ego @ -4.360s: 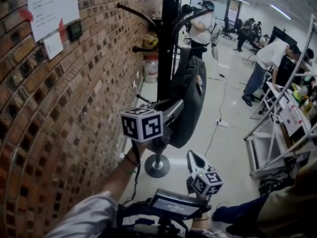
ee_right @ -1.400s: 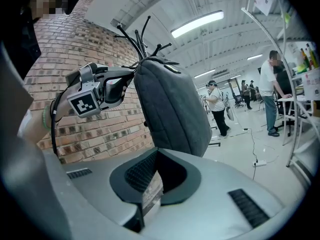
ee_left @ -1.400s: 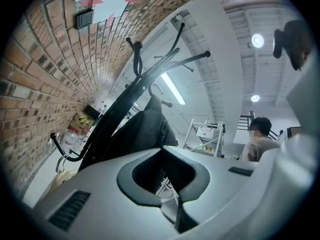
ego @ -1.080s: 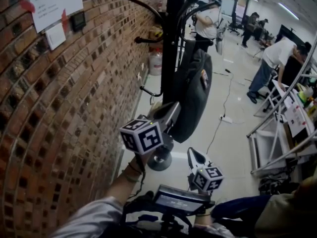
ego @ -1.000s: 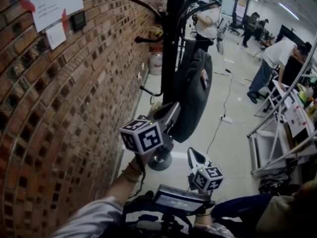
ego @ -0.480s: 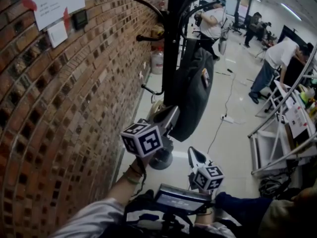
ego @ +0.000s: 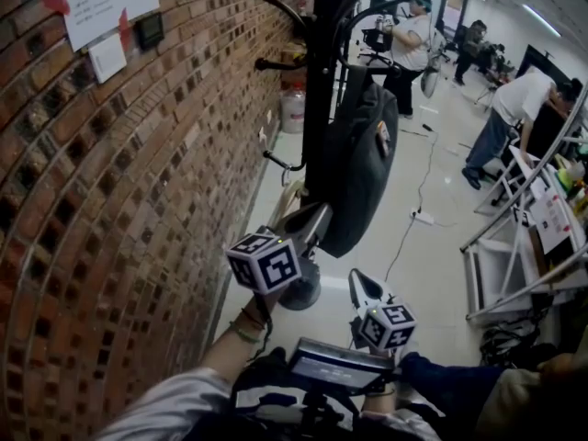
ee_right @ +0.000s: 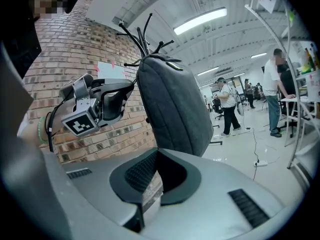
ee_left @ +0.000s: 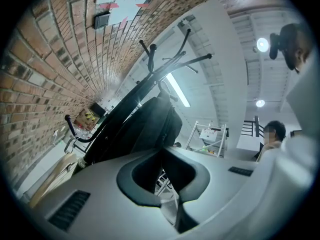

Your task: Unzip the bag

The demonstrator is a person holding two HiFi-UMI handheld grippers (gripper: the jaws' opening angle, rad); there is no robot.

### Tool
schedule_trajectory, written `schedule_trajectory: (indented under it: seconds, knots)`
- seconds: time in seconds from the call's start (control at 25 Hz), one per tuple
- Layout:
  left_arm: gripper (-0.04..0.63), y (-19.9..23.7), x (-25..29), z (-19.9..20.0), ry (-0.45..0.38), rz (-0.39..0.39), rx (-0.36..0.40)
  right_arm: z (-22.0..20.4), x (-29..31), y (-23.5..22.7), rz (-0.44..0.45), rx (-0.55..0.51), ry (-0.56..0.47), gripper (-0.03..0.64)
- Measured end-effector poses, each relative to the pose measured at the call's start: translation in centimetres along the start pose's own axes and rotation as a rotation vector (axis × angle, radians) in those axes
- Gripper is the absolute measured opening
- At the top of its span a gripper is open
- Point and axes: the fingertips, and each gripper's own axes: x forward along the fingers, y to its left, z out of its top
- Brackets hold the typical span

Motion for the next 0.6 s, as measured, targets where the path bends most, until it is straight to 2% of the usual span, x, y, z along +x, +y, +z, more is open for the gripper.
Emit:
schedule_trajectory:
  seconds: [0.28, 0.6]
  knots:
    - [0.005, 0.5, -0.2, -1.1, -0.002, -0.018, -0.004, 0.0, -0.2, 0.5, 0.009, -0.004, 0.008, -0.009]
    - [0.005, 1.2, -0.9, -3.2, 0.023, 0.009, -0.014, 0.3, -0.2, 0.5, -0.001, -0.014, 0.005, -0.009]
